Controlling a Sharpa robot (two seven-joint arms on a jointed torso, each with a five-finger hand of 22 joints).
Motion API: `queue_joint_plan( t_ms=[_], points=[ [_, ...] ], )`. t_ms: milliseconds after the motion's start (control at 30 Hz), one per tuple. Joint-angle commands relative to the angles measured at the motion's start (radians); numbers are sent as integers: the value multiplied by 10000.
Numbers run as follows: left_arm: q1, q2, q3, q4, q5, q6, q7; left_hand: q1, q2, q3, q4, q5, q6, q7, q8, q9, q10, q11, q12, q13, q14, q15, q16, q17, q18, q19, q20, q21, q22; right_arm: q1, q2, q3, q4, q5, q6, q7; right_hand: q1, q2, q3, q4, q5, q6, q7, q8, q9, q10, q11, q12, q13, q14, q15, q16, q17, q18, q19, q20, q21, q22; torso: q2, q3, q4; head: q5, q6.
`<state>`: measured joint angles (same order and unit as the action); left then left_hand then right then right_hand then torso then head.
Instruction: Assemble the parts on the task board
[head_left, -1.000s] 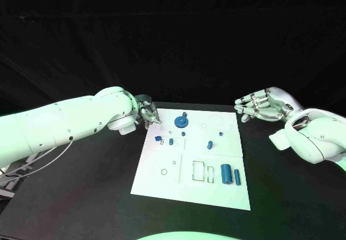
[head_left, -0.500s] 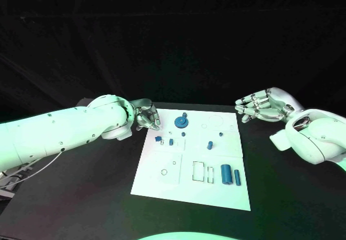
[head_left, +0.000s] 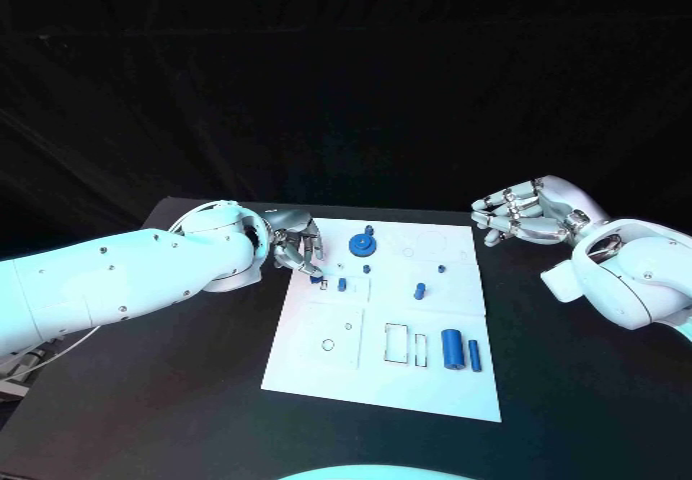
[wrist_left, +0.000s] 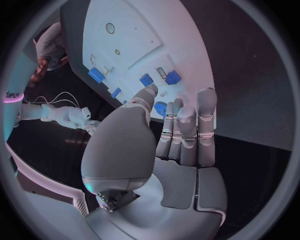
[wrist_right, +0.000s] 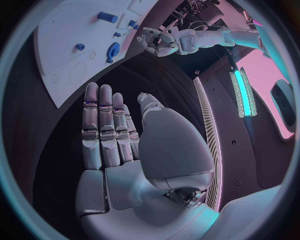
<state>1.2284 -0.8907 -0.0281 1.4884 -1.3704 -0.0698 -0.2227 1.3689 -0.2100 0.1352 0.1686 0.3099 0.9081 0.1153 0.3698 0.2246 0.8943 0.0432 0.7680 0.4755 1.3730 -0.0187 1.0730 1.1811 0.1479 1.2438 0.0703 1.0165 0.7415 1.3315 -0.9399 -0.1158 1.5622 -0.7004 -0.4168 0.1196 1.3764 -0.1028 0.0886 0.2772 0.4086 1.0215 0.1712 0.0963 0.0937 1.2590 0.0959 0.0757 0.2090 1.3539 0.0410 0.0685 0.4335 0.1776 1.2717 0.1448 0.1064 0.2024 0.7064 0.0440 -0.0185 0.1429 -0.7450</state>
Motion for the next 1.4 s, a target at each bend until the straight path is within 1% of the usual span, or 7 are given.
queue_joint_plan(
  t_ms=[33,200,433,533,867,1067,1400],
  points=[
    [-87,23,-6,-3,-697,100,76,147,105,-330,161,27,95,-20,-50,-78,-68,-27,474,157,162,-38,675,384,0,113,-11,167,233,-3,-11,2,15,9,54,31,-27,64,26,-35,63,-15,32,-35,16,-12,57,-3,10,15,18,-17,-17,67,14,46,-43,-15,3,3,-2,5,-7],
    [-212,65,-7,-53,-779,152,-5,519,275,-932,423,41,133,-65,-122,-242,-353,-68,1503,495,337,-78,1655,913,-48,224,-52,417,595,-4,-21,2,17,9,52,29,-27,64,26,-35,63,-15,32,-35,16,-12,57,-3,10,15,18,-17,-17,67,14,46,-43,-15,8,-3,-8,0,-14],
    [-275,134,-7,-183,-876,292,-56,1018,509,-1532,635,56,146,-122,-180,-421,-746,-129,2870,927,601,-142,2711,1546,-150,407,-93,913,1278,-4,-24,1,21,9,51,33,-28,82,36,-39,75,-13,30,-33,19,-11,54,-1,11,16,16,-15,-17,68,20,45,-46,-25,9,5,-6,-10,-40],
    [-294,184,-7,-256,-900,319,-40,1189,578,-1606,635,63,161,-133,-187,-459,-815,-162,3148,989,655,-150,2903,1664,-161,428,-107,1013,1415,-4,-20,1,25,9,53,34,-31,98,43,-36,82,-12,29,-32,20,-9,54,1,12,17,15,-15,-17,68,23,45,-47,-30,8,1,-10,1,-47],
    [-335,258,-4,-357,-918,428,1,1470,739,-1590,605,75,256,-170,-183,-504,-882,-202,3394,1001,793,-179,3214,1898,-204,519,-130,1232,1721,-4,-14,1,35,8,55,33,-31,98,43,-36,82,-12,29,-32,20,-9,54,1,12,17,15,-15,-17,68,23,45,-47,-30,-2,10,-14,-19,-76],
    [-339,293,-2,-393,-918,461,13,1521,778,-1583,607,75,298,-182,-185,-518,-871,-215,3457,999,827,-189,3288,1955,-209,528,-137,1269,1768,-4,-16,1,46,8,59,34,-35,120,53,-34,94,-12,29,-31,21,-10,53,1,12,18,14,-14,-18,68,27,44,-50,-38,1,7,3,-15,-73],
    [-351,369,-2,-470,-917,428,41,1650,840,-1561,600,81,343,-191,-217,-558,-838,-235,3587,987,926,-207,3481,2113,-250,615,-154,1451,2019,-4,-13,1,53,8,67,34,-35,120,53,-34,94,-12,29,-31,21,-10,53,1,12,18,14,-14,-18,68,27,44,-50,-38,-5,1,-4,-8,-82]
  ],
)
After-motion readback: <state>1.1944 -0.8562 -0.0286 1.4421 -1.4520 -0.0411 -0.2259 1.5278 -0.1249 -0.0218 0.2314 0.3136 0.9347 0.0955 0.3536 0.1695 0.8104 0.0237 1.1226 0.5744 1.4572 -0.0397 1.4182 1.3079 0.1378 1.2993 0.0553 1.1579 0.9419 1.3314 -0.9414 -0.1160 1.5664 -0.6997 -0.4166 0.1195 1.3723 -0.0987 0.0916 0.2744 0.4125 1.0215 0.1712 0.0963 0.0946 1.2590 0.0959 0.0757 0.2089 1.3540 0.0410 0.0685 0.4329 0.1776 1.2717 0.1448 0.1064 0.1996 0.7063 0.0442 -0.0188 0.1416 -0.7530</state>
